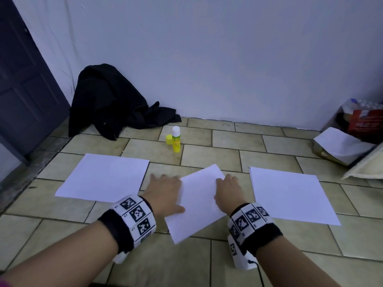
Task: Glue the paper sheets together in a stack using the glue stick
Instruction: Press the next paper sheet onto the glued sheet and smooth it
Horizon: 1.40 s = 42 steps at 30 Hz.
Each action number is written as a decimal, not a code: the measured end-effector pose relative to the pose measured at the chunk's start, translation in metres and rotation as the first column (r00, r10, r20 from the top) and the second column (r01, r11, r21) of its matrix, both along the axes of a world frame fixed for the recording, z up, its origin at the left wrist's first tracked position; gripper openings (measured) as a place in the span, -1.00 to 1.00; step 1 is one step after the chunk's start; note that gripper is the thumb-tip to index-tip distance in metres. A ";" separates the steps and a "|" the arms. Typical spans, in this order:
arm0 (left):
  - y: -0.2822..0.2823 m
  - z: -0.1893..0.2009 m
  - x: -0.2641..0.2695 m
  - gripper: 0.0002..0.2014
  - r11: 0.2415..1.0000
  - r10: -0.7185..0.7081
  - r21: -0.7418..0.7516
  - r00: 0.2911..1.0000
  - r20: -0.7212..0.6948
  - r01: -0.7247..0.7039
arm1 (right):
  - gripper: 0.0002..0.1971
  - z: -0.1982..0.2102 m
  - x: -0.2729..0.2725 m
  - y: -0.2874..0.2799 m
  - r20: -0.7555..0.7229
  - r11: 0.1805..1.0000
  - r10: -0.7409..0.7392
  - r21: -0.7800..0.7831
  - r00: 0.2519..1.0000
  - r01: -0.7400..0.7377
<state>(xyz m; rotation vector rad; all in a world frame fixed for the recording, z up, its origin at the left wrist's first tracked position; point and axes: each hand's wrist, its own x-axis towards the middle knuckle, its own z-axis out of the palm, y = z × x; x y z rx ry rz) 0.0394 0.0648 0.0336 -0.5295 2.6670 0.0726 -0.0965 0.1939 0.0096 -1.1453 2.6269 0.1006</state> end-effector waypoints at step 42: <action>-0.006 0.002 0.020 -0.54 0.998 0.053 0.025 0.993 -0.105 -0.051 | -0.42 0.000 0.030 -0.016 0.141 0.986 0.148 0.056 0.979 -0.158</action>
